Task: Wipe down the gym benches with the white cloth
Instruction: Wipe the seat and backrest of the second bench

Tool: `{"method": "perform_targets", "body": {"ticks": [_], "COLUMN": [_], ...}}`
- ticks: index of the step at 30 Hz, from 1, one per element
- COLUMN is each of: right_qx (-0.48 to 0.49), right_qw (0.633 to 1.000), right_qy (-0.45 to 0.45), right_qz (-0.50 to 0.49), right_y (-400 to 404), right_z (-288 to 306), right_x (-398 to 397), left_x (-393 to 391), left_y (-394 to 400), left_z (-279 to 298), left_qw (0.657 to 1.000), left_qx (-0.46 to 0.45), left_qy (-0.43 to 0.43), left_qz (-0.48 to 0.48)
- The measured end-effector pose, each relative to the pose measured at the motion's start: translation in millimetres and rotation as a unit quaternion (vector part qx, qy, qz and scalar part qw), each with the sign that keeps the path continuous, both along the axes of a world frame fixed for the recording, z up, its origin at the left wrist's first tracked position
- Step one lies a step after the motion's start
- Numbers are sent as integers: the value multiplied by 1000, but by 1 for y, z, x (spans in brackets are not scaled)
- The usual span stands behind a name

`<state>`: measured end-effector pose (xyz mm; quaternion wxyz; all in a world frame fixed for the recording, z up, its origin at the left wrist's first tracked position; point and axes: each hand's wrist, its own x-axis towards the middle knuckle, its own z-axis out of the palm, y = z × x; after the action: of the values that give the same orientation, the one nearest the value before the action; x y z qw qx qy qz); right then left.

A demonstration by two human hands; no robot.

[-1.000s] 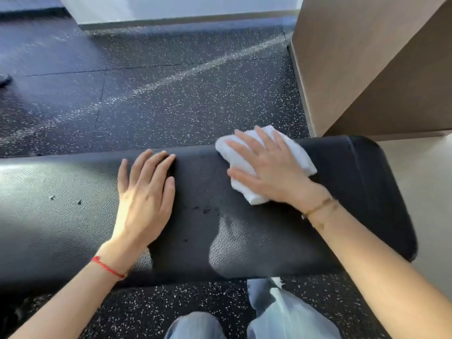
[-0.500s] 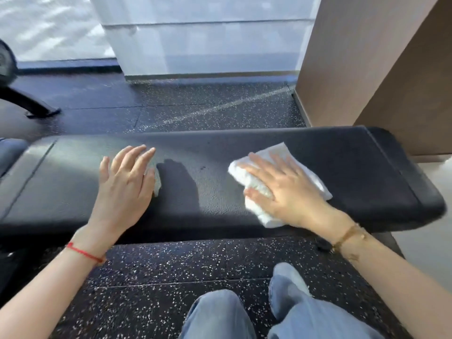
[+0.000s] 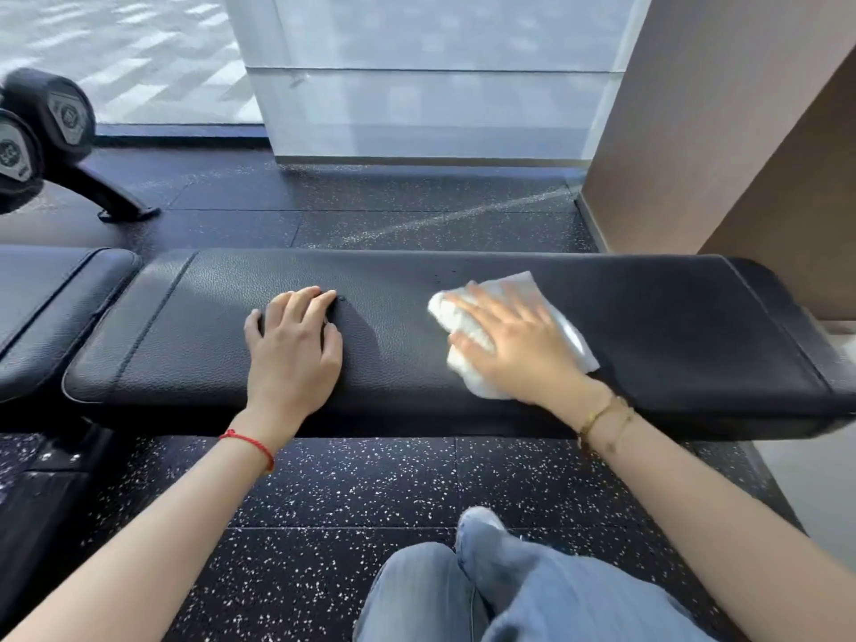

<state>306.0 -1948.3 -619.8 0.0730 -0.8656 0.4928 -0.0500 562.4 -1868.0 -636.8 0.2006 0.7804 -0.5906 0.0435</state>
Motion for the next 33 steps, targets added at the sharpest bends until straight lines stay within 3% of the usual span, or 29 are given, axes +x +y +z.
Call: {"method": "perform_targets", "body": {"ticks": [4,8,13,16,19,23,28,33], "right_qx": [2,13,4,-5,1,5,-19,-42], "right_qw": [999,999,995,1000,999,999,993,999], "right_qy": [18,7,-26,-22,18,10,-23,-3], "right_qz": [-46,37,92,19,-44,35,118,17], "right_y": [-57,-46,-8,-35,-68,-46,28,30], "right_z": [8,0,-7,-2,8,5,-4,-1], "right_x": [46,102,47,13,39,89,48,-10], "left_x": [1,3,3,2,0,2,1,0], "left_y": [-2,-1,1,1,0,0,2,4], "left_z": [-2,-4,-4,-4,-4,-4,-3,-2], "left_qw": [1000,1000,1000,1000,1000,1000,999,999], "left_qx": [-3,-18,-17,-14,-17,-26,-34,-37], "left_qy": [-4,7,4,0,5,13,20,30], "left_qz": [5,8,4,5,11,6,1,0]}}
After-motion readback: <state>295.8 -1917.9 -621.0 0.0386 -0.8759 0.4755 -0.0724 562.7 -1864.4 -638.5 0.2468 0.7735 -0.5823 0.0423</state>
